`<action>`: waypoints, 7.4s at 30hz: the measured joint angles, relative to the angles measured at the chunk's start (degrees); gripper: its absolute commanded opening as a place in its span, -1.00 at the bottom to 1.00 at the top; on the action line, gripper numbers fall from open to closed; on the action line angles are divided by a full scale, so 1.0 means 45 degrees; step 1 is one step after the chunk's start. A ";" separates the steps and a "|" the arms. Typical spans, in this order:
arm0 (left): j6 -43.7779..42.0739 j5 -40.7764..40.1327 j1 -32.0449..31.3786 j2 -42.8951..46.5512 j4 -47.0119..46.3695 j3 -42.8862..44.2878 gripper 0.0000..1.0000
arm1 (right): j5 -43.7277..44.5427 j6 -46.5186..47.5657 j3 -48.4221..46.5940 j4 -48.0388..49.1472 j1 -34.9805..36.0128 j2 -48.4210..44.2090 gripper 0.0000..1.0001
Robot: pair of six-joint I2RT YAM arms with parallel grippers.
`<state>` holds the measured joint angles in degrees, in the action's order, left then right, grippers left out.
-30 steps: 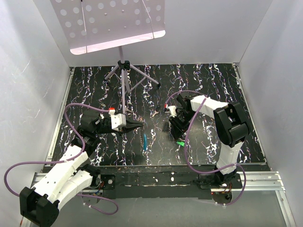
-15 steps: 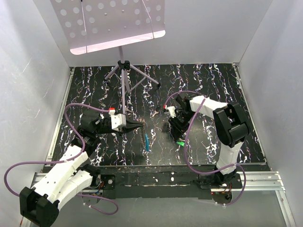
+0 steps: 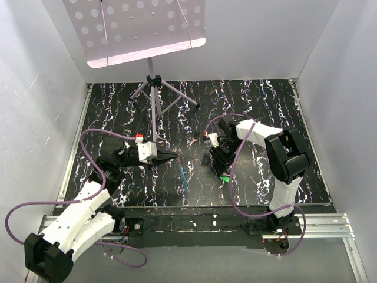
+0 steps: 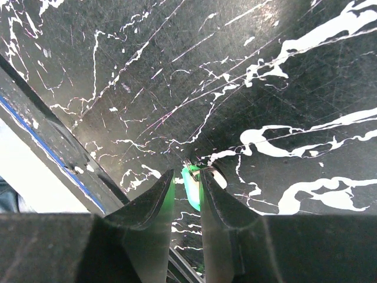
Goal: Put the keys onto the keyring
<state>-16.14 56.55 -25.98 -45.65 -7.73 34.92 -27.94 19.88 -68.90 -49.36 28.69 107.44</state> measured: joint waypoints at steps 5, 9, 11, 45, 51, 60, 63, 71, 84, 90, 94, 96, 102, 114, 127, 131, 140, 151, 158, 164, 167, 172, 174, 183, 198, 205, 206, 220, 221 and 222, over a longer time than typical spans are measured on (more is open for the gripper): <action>0.0000 0.0000 0.0000 0.0000 0.0000 0.0000 -1.00 | 0.0078 0.0010 0.0000 -0.0005 0.0073 0.0000 -0.39; 0.0000 -0.0005 0.0000 0.0000 0.0000 0.0000 -1.00 | 0.0189 0.0015 -0.0005 -0.0005 0.0136 0.0000 -0.41; 0.0000 -0.0005 0.0000 0.0000 0.0000 0.0000 -1.00 | 0.0228 0.0015 -0.0005 -0.0010 0.0151 0.0000 -0.42; -0.0078 -0.0005 0.0000 0.0000 0.0019 0.0000 -1.00 | 0.0612 0.0340 -0.0073 -0.0063 0.0486 0.0005 -0.50; -0.0083 -0.0005 0.0000 0.0000 0.0024 0.0000 -1.00 | 0.0665 0.0408 -0.0073 -0.0126 0.0529 0.0005 -0.50; -0.0083 -0.0005 0.0000 0.0015 0.0049 0.0000 -1.00 | 0.0806 0.0568 -0.0073 -0.0146 0.0573 0.0015 -0.57; -0.0083 -0.0005 0.0000 0.0024 0.0049 0.0000 -1.00 | 0.0831 0.0578 -0.0078 -0.0146 0.0583 0.0024 -0.60; -0.0087 -0.0005 0.0000 0.0024 0.0053 0.0000 -1.00 | 0.0850 0.0631 -0.0170 -0.0233 0.0646 0.0199 -0.80; -0.0087 0.0000 0.0000 0.0029 0.0102 0.0000 -1.00 | 0.0835 0.0899 -0.0695 -0.0753 0.0651 0.0233 -0.97; 0.0087 0.0053 0.0000 0.0024 -0.0121 0.0010 -1.00 | 0.0408 0.1171 -0.1608 -0.1515 0.0423 -0.0661 -0.97; 0.0374 0.0233 0.0000 0.0024 -0.0267 0.0092 -1.00 | -0.0257 0.1753 -0.2807 -0.2365 0.0029 -0.1647 -0.97; 0.0510 0.0296 0.0000 0.0034 -0.0330 0.0253 -1.00 | -0.0661 0.2229 -0.3565 -0.2919 -0.0160 -0.2118 -0.97; 0.1001 0.0418 0.0000 0.0063 -0.0748 0.1297 -1.00 | -0.1826 0.3997 -0.6737 -0.4954 -0.0534 -0.2705 -0.97; 0.1574 0.0408 0.0000 -0.0121 -0.2288 0.3269 -1.00 | -0.4614 0.5396 -0.9860 -0.4075 -0.0539 -0.5348 -0.97; 0.3079 0.0092 0.0000 -0.0044 -0.5066 0.3147 -1.00 | -0.8072 0.3468 -0.3293 0.3483 0.0034 -0.9389 -0.97; 0.3691 0.0374 0.0000 -0.0049 -0.6062 0.2895 -1.00 | -0.8233 0.3152 -0.2550 0.5100 0.0695 -0.9418 -0.97; 0.4512 0.1044 0.0000 -0.0879 -0.7946 0.1909 -1.00 | -0.8485 0.2404 -0.1671 0.7927 0.1336 -0.9797 -0.97; 0.5149 0.1666 0.0000 -0.2137 -0.9389 0.1909 -1.00 | -0.7427 0.2030 -0.1389 0.8233 0.1836 -0.9772 -0.97; 0.6416 0.1632 0.0000 -0.2463 -1.0943 0.1744 -1.00 | -0.6324 0.2754 -0.1394 0.7684 0.2569 -0.9476 -0.97; 0.7791 0.1443 0.0000 -0.2477 -1.2288 0.1316 -1.00 | -0.5727 0.2909 -0.1394 0.7592 0.2773 -0.9374 -0.97; 0.8189 0.1273 0.0000 -0.2477 -1.2701 0.1137 -1.00 | -0.5663 0.2725 -0.1394 0.7664 0.2812 -0.9374 -0.97; 0.8529 0.1088 0.0000 -0.2477 -1.3036 0.1088 -1.00 | -0.5629 0.2341 -0.1394 0.7927 0.2880 -0.9374 -0.97; 0.8612 0.1039 0.0000 -0.2501 -1.3168 0.1083 -1.00 | -0.5634 0.2186 -0.1394 0.8072 0.2924 -0.9374 -0.97; 0.8733 0.0879 0.0000 -0.2623 -1.3440 0.0845 -1.00 | -0.5712 0.1433 -0.1399 0.8660 0.3094 -0.9267 -0.97; 0.8675 0.0724 0.0000 -0.2647 -1.3435 0.0724 -1.00 | -0.5736 0.0937 -0.1404 0.8981 0.3249 -0.9175 -0.97; 0.8675 0.0699 0.0000 -0.2642 -1.3440 0.0724 -1.00 | -0.5731 0.0937 -0.1404 0.9000 0.3361 -0.9029 -0.97; 0.8680 0.0695 0.0000 -0.2642 -1.3440 0.0719 -1.00 | -0.5727 0.0937 -0.1404 0.9000 0.3356 -0.9015 -0.97; 0.8573 0.0622 0.0000 -0.2565 -1.3338 0.0656 -1.00 | -0.5722 0.0952 -0.1404 0.8981 0.3381 -0.9010 -0.97; 0.8514 0.0617 0.0000 -0.2516 -1.3294 0.0651 -1.00 | -0.5722 0.0952 -0.1404 0.8971 0.3381 -0.9010 -0.97; 0.8466 0.0622 0.0000 -0.2458 -1.3250 0.0651 -1.00 | -0.5722 0.0957 -0.1404 0.8966 0.3381 -0.9010 -0.97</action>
<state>21.96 59.35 -25.98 -56.71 -67.35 37.85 -53.69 24.18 -75.22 -9.02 43.90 66.89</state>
